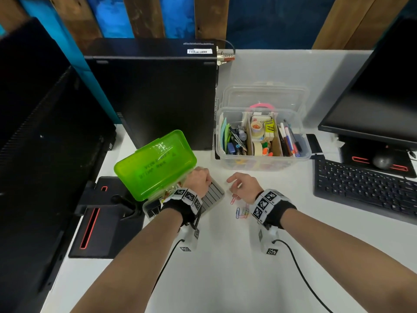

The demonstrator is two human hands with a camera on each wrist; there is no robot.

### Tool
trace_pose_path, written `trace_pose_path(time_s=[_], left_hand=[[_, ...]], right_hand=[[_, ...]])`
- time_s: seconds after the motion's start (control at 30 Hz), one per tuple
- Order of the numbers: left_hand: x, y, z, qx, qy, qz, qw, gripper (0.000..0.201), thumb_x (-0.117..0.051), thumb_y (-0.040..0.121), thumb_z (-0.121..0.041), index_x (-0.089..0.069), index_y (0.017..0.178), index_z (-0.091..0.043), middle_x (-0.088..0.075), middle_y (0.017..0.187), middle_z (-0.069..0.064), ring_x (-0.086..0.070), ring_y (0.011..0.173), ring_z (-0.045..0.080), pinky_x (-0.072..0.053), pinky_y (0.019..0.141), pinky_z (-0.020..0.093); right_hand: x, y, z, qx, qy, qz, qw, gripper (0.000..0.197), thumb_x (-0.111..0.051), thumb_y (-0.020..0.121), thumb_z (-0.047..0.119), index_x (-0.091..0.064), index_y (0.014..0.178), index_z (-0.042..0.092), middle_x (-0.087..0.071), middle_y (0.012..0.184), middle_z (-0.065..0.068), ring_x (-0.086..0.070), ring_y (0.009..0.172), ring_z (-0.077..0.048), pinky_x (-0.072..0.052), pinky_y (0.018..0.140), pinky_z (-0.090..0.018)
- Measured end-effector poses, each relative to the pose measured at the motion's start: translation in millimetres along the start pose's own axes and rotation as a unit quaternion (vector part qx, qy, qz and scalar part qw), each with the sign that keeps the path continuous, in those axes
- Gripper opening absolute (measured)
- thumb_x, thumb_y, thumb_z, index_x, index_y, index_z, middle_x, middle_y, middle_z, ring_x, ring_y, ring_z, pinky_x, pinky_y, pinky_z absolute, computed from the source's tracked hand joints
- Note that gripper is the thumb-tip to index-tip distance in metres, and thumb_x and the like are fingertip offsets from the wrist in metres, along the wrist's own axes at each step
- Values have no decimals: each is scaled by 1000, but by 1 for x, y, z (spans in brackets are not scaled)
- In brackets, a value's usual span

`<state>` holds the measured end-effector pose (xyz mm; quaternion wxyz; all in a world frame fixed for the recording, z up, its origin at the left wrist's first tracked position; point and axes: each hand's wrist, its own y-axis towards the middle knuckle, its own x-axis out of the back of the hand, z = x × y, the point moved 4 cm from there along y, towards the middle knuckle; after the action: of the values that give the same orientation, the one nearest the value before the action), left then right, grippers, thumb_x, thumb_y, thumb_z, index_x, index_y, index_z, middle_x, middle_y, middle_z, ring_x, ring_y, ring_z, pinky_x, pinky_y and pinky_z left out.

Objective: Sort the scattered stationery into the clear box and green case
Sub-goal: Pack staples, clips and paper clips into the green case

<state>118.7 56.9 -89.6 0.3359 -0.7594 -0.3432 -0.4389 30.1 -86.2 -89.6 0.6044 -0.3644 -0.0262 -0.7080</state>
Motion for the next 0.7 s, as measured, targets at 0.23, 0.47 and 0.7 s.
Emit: trace_pose_path(time_s=[0.23, 0.47, 0.7], left_hand=[[24, 0, 14, 75, 13, -14, 997, 11, -47, 94, -6, -57, 92, -9, -62, 93, 6, -61, 83, 22, -52, 69, 27], [20, -24, -31, -43, 100, -47, 993, 16, -46, 92, -9, -57, 103, -10, -56, 101, 6, -61, 85, 24, -56, 71, 34], [-47, -52, -100, -164, 123, 180, 962, 26, -56, 91, -23, -51, 113, -10, -56, 116, 11, -56, 106, 31, -43, 81, 35]], right_hand=[[12, -3, -4, -18, 5, 3, 1000, 28, -51, 87, -6, -62, 106, 10, -58, 73, 0, -61, 67, -20, -53, 60, -24], [43, -28, -35, -48, -39, 11, 998, 21, -50, 89, -2, -60, 98, 15, -59, 79, -1, -60, 71, -18, -52, 59, -26], [44, -70, -76, -108, -126, 63, 984, 22, -72, 75, 15, -51, 82, 20, -59, 73, 3, -56, 64, -13, -42, 48, -16]])
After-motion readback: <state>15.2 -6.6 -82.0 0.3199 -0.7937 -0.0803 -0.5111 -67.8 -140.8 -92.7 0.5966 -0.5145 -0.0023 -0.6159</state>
